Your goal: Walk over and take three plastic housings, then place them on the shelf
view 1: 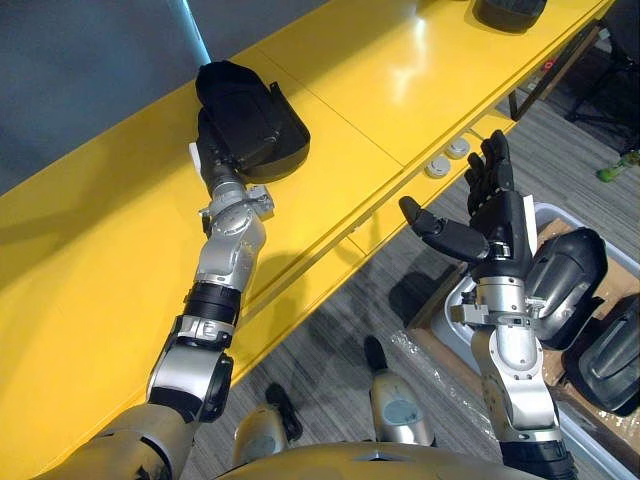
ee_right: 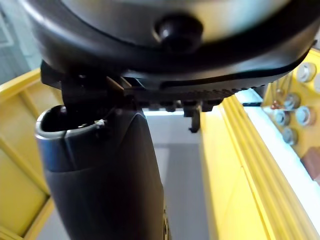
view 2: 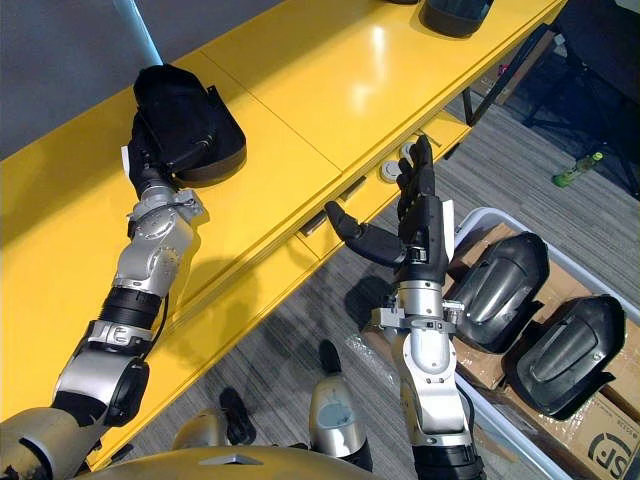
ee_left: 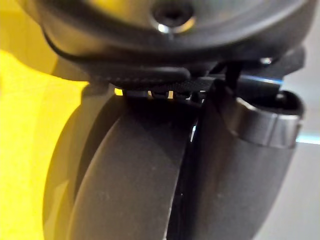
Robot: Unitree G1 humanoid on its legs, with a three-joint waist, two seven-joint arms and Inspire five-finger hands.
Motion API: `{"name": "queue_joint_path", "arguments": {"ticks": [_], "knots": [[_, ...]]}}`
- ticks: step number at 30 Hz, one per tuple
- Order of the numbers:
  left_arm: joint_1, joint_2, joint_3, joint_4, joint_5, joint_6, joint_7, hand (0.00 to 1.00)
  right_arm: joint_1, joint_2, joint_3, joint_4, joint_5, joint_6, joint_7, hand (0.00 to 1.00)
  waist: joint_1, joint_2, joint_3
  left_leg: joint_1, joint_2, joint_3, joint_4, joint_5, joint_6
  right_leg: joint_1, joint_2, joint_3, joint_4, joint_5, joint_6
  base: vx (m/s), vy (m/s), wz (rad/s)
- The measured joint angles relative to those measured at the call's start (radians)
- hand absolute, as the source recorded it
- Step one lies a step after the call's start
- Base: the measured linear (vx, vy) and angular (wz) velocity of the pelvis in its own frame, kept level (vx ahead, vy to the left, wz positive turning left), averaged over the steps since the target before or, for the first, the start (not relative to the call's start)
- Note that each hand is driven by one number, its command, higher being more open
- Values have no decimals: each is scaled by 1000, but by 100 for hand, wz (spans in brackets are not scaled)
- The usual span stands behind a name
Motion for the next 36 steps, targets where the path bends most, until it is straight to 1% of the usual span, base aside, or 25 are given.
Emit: {"name": "queue_joint_path", "arguments": {"ticks": [6, 8, 10, 11, 13, 14, 15, 16, 18, 21, 25, 27, 30, 32, 34, 36], "knots": [[61, 0, -1, -60, -1, 6, -31, 100, 10, 6, 20, 0, 26, 0, 9, 100, 1, 2, -1, 24, -2, 0, -22, 8, -3, 16, 0, -5, -3, -3, 3, 2, 3, 1], [83, 0, 0, -83, 4, 25, -50, 100, 14, 7, 26, -1, 26, 0, 9, 100, 2, 6, -4, 43, -3, -1, -41, 16, -5, 30, 0, -9, -7, -3, 4, 0, 0, 0], [127, 1, 0, -116, 28, 62, -84, 100, 22, 8, 31, -3, 26, 0, 11, 100, 6, 16, -12, 69, -11, -1, -69, 26, -7, 51, -1, -17, -19, -4, 4, 14, 12, 4], [141, 1, 0, -127, 35, 67, -90, 100, 25, 8, 31, -3, 26, 0, 11, 100, 6, 20, -17, 71, -13, -1, -77, 30, -8, 51, -1, -18, -21, -4, 4, 4, 8, 6], [185, 1, 5, -159, 72, 101, -136, 100, 38, 8, 29, -3, 26, 0, 9, 100, 14, 41, -40, 78, -18, -1, -104, 43, -10, 53, -2, -22, -32, -3, 3, 6, -2, 4], [191, 1, 8, -166, 77, 115, -149, 100, 41, 8, 29, -3, 26, 0, 9, 100, 17, 44, -42, 84, -19, -1, -108, 48, -11, 56, -2, -22, -32, -3, 3, 0, 0, 0], [195, 1, 11, -168, 108, 147, -178, 100, 47, 8, 29, -3, 28, 0, 7, 100, 23, 49, -45, 99, -19, -1, -121, 53, -13, 67, 0, -25, -35, -3, 3, 0, 0, 0], [195, 2, 13, -169, 119, 161, -189, 100, 45, 8, 30, -3, 28, 0, 7, 100, 25, 50, -46, 105, -18, -1, -125, 55, -14, 72, 1, -25, -35, -3, 3, 0, 0, 0], [192, 11, 13, -171, 174, 228, -218, 100, 41, 8, 30, -3, 37, -1, 3, 100, 26, 50, -72, 108, -18, -6, -141, 64, -16, 74, 3, -31, -39, -3, 3, -20, 0, 5], [177, 44, 13, -149, 233, 285, -272, 100, 39, 8, 30, -3, 67, -1, -6, 100, 24, 48, -92, 122, -19, -5, -161, 75, -19, 78, 6, -32, -39, -3, 3, -4, -1, 1], [112, 86, 13, -53, 293, 307, -288, 100, 36, 8, 31, -3, 68, -1, -12, 100, 21, 50, -98, 139, -22, -1, -192, 95, -20, 79, 8, -31, -38, -3, 3, -36, -3, -1], [105, 115, 13, -29, 305, 307, -288, 100, 36, 8, 30, -3, 69, -1, -12, 100, 15, 54, -105, 142, -22, -1, -208, 104, -22, 77, 10, -33, -39, -3, 3, -41, -14, 2], [105, 154, 21, -24, 304, 303, -288, 100, 36, 7, 27, 0, 80, -2, -12, 100, 15, 55, -118, 143, -22, -8, -224, 118, -23, 76, 13, -41, -39, -2, 2, -15, -14, 8], [105, 159, 38, -33, 300, 297, -277, 100, 36, 8, 28, 0, 102, -8, -9, 100, 22, 57, -124, 143, -24, -13, -230, 123, -23, 76, 13, -45, -38, -2, 2, -13, -7, 9], [106, 159, 54, -46, 300, 293, -230, 100, 36, 8, 31, 1, 103, -8, -6, 100, 28, 61, -135, 145, -28, -20, -243, 131, -22, 76, 11, -49, -38, -3, 1, -16, 1, 7], [106, 159, 70, -55, 301, 274, -190, 100, 36, 8, 38, 1, 102, -9, -4, 100, 31, 62, -143, 144, -30, -24, -245, 133, -21, 76, 9, -53, -38, -3, 0, -16, 5, 8]]}}
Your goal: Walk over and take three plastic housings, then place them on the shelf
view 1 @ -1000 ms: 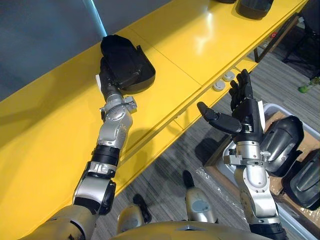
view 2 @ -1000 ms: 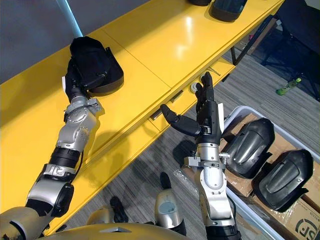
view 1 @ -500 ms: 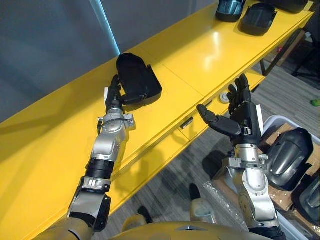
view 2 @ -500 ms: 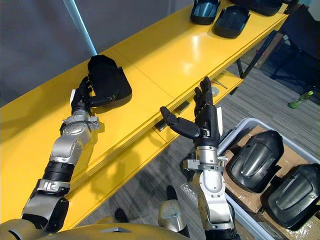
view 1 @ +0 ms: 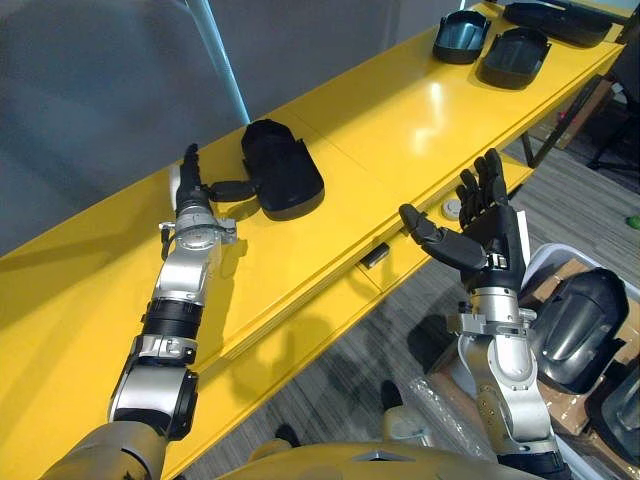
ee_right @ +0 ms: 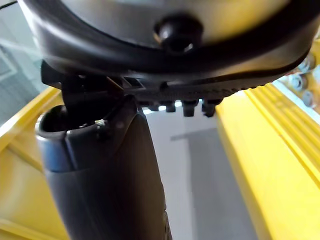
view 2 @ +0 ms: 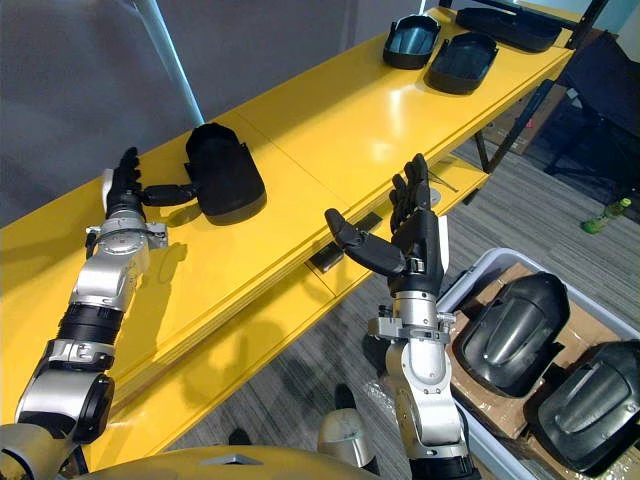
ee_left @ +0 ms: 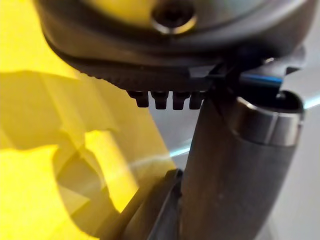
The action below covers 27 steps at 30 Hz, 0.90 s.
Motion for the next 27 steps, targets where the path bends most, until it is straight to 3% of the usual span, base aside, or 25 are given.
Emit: {"name": "queue_joint_path", "arguments": {"ticks": [5, 7, 8, 12, 17, 21, 27], "knots": [[33, -4, 25, -161, -1, -74, 45, 100, -2, 2, 21, 0, -4, -19, 16, 100, 10, -1, -3, -5, -9, -29, -17, 17, 4, 4, -8, -26, 0, -1, -2, -28, 7, 15], [93, -17, 26, -283, -38, -136, 47, 100, -11, 2, 38, 0, -8, -21, 17, 100, 22, 3, -8, -4, -9, -40, -25, 22, 3, 7, -7, -37, -1, -2, -3, -14, -13, 18], [177, -51, 27, -430, -145, -197, -1, 100, -25, 3, 51, 1, -45, -21, 14, 100, 30, 6, -17, -5, -10, -58, -32, 28, 3, 18, -8, -57, -5, -3, -5, -2, -16, 29], [397, -156, -27, -711, -271, -258, -91, 100, -81, 7, 71, 1, -78, -24, 15, 100, 66, 8, -40, -8, -9, -96, -32, 29, 1, 49, -9, -104, -20, -9, -11, -6, -10, 33], [551, -191, -35, -786, -343, -324, -138, 100, -172, 8, 132, 2, -56, -24, 63, 100, 111, 9, -53, -20, -8, -147, -36, 44, -3, 75, -8, -159, -30, -16, -17, -45, -14, 32], [617, -247, -25, -788, -346, -423, -181, 100, -247, 18, 209, 78, -33, -16, 119, 100, 150, -8, -72, -42, -8, -205, -48, 69, -5, 81, -5, -215, -28, -18, -22, -29, -23, 37], [718, -275, -9, -825, -345, -534, -191, 100, -270, 43, 327, 151, -24, 47, 153, 100, 197, -33, -85, -40, -12, -265, -72, 88, -8, 109, -5, -275, -20, -36, -28, -10, -15, 31]]}}
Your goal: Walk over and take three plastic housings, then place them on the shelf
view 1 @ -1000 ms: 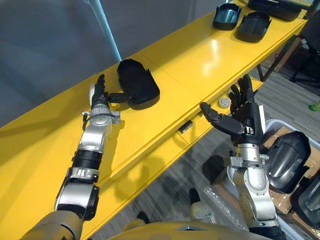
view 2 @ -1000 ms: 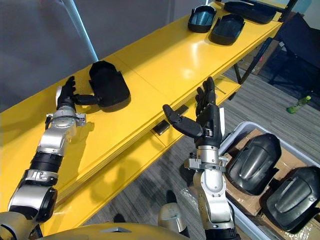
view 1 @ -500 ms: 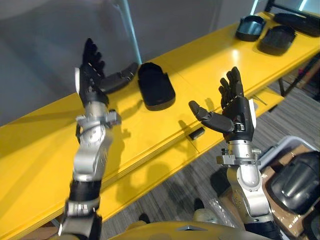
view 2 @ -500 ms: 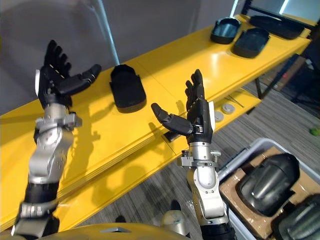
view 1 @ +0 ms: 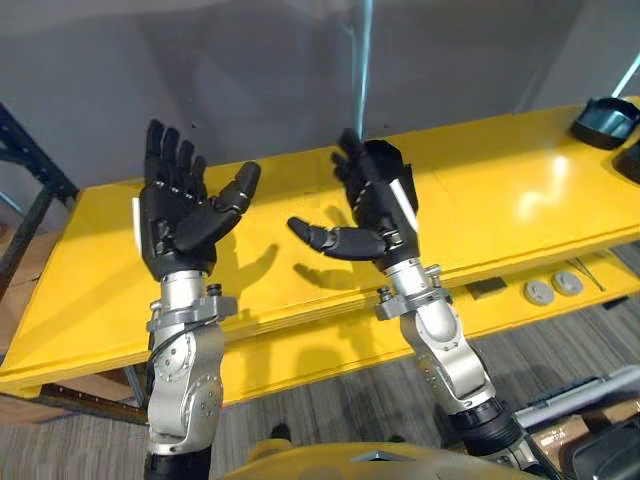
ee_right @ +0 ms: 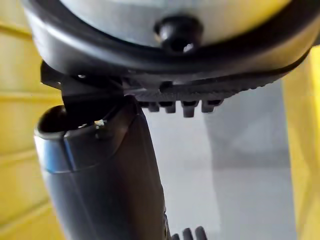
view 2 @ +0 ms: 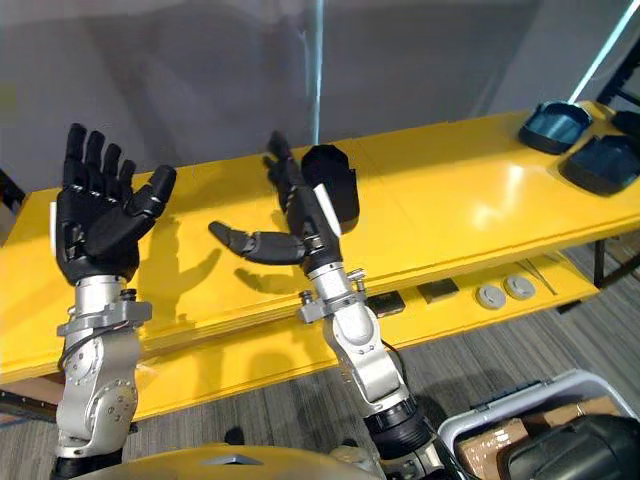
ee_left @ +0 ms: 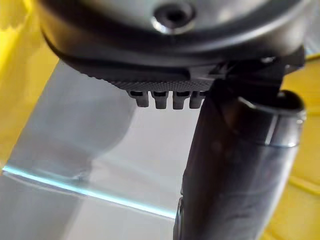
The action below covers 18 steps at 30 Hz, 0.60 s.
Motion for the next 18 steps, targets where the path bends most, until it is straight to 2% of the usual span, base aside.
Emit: {"name": "queue_joint_path", "arguments": {"ticks": [3, 8, 13, 15, 18], "knots": [[34, -22, 37, 0, 0, -23, -6, 100, -12, 12, 8, 31, 41, 28, 1, 100, 18, -8, -5, 1, -1, -20, -14, 10, -3, -2, -2, -22, 23, -17, 1, -17, -12, 20], [87, -24, 69, 0, 0, -26, -8, 100, -55, 39, 31, 123, 39, 71, -25, 100, 24, -20, -12, 2, 0, -33, -30, 16, -3, -1, -1, -35, 27, -24, -6, -15, -10, 8], [113, -27, 63, 0, 4, -27, -39, 100, -46, 67, 67, 221, 29, 101, -156, 100, 27, -20, -11, 0, 1, -33, -37, 20, -2, -6, 1, -35, 27, -27, -6, -2, -4, 1], [114, -28, 51, 0, 52, -30, -40, 100, -34, 86, 63, 256, 29, 111, -244, 100, 27, -20, -11, -1, 3, -26, -37, 20, -2, -13, 2, -29, 28, -26, -6, 2, -10, -8], [113, -28, 21, 0, 74, -31, -42, 100, -32, 86, 52, 294, 29, 117, -292, 100, 22, -19, -11, 0, 4, -16, -37, 22, -5, -19, 2, -18, 29, -25, -7, 9, -8, -11]]}}
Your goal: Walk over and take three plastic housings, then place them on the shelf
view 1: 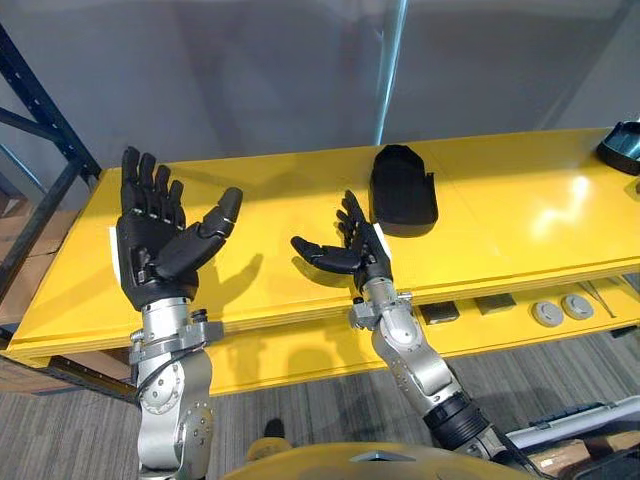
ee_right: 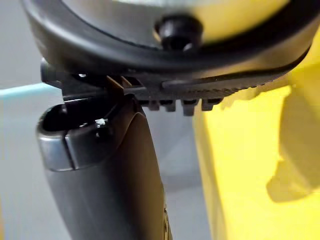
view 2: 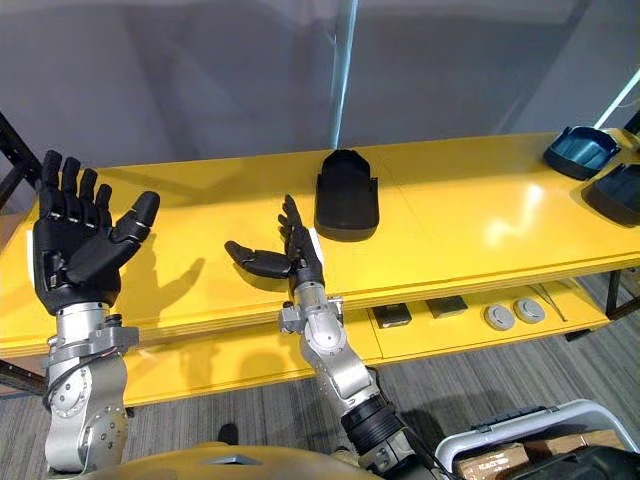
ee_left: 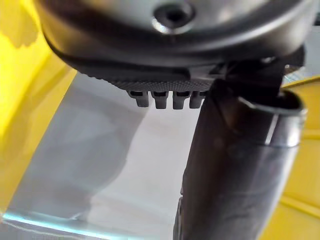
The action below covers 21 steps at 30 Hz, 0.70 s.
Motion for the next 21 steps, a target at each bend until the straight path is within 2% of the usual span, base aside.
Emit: {"name": "queue_joint_path", "arguments": {"ticks": [12, 21], "knots": [[-4, 2, -113, 7, 42, 3, -12, 100, 1, 29, -38, 51, -1, -10, -74, 100, -6, 5, 3, 3, 3, 17, 0, 0, 1, -17, -1, 18, 19, -7, 0, 8, -7, -4], [-14, 6, -159, 52, 82, 28, -14, 100, 7, 39, -61, 64, -1, -6, -69, 100, -6, 9, 2, 3, 3, 18, 0, 0, 1, -25, -3, 21, 31, -14, 0, 0, 0, 0]]}}
